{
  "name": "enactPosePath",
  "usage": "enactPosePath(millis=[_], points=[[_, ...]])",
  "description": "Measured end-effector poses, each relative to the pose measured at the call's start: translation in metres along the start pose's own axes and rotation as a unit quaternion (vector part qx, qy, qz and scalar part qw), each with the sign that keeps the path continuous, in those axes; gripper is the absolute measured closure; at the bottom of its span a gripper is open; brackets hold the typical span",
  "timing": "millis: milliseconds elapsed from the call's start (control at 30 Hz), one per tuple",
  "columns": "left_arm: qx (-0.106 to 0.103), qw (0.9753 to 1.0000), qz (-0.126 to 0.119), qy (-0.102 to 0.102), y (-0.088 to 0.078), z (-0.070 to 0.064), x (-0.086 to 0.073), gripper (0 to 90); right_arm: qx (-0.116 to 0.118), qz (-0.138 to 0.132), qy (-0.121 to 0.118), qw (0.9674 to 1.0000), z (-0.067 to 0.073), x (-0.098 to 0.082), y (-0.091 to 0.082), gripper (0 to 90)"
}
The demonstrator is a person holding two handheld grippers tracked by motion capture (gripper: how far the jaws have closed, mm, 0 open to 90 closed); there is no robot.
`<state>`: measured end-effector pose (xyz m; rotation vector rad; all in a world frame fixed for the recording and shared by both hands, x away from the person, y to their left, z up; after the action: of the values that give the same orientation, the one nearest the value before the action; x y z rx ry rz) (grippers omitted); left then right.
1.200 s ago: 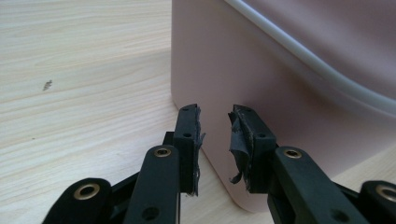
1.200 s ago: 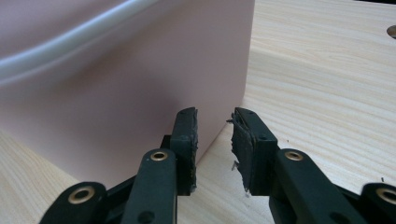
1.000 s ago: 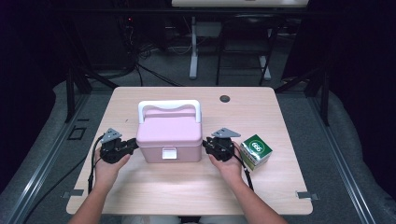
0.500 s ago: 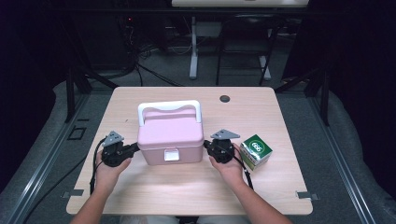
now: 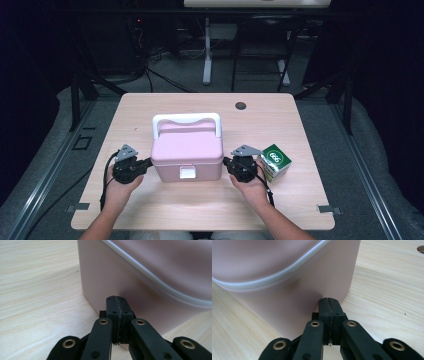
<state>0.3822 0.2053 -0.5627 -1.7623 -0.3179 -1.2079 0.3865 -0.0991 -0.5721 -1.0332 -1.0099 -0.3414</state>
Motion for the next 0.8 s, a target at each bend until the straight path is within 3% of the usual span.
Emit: enactPosePath(millis=[400,633,800], points=[[-0.032,0.9993,0.009,0.015,-0.007,-0.032,-0.006,90.0,-0.003,0.011,-0.001,0.9999,0.000,-0.021,-0.034,90.0],[-0.043,0.9988,0.009,0.023,-0.011,-0.047,-0.011,90.0,-0.006,0.012,0.016,0.9998,-0.001,-0.031,-0.050,90.0],[-0.056,0.9979,0.015,0.027,-0.014,-0.055,-0.016,90.0,-0.010,0.010,-0.001,0.9999,0.002,-0.039,-0.060,90.0]])
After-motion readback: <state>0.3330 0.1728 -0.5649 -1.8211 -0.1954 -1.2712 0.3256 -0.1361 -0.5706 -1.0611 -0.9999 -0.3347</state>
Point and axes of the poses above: each handheld gripper's, and its own axes: y roughly forward along the jaws, x roughly out of its top, z roughly to its left, the point moved 6 cm from there along y, roughly forward along the jaws, and after that the axes turned 3 degrees about y, right-handed, at the moved point
